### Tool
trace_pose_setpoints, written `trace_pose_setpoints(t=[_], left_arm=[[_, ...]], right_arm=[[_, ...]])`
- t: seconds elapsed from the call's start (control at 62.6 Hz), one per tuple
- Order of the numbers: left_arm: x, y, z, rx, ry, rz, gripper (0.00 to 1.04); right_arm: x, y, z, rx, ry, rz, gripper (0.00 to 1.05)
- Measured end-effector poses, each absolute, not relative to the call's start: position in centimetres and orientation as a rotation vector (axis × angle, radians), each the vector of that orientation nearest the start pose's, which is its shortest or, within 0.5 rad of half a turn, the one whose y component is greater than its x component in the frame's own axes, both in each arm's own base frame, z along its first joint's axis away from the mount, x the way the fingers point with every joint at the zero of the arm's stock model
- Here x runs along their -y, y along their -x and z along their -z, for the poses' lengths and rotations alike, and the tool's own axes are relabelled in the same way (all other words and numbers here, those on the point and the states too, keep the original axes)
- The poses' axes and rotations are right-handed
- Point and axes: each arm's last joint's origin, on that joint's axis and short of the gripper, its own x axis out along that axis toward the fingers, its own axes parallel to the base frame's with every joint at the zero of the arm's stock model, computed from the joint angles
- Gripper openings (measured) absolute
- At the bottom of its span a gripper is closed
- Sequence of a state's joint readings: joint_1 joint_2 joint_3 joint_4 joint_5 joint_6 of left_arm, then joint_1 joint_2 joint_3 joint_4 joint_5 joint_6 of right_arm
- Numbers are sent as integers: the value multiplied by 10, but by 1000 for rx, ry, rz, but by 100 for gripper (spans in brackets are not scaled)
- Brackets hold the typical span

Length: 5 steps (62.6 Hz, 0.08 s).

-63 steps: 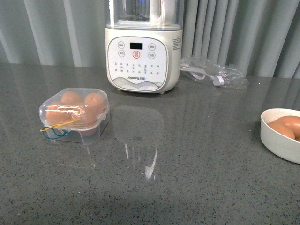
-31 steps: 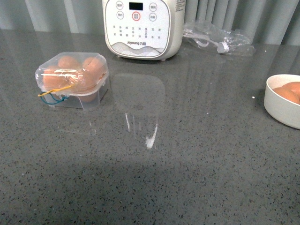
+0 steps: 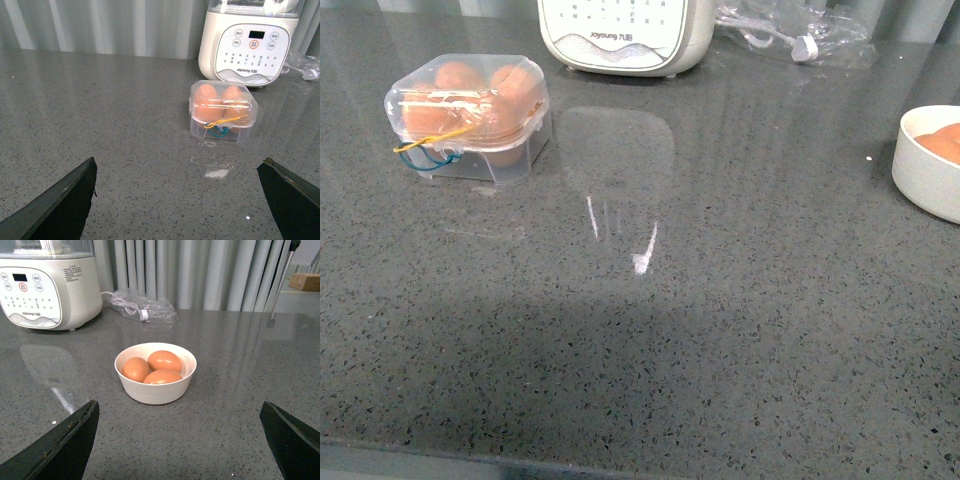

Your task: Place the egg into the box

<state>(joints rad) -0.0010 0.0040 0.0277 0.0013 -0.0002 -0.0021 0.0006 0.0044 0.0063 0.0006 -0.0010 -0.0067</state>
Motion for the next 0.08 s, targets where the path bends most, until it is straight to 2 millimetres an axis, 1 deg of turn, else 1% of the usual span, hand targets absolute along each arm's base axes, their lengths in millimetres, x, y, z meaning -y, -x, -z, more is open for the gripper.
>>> trace_pose_setpoints(t=[0.08], left_arm=[[0, -96, -173, 25, 2, 1, 98]], right_arm=[[0, -98, -165, 2, 7, -2, 97]])
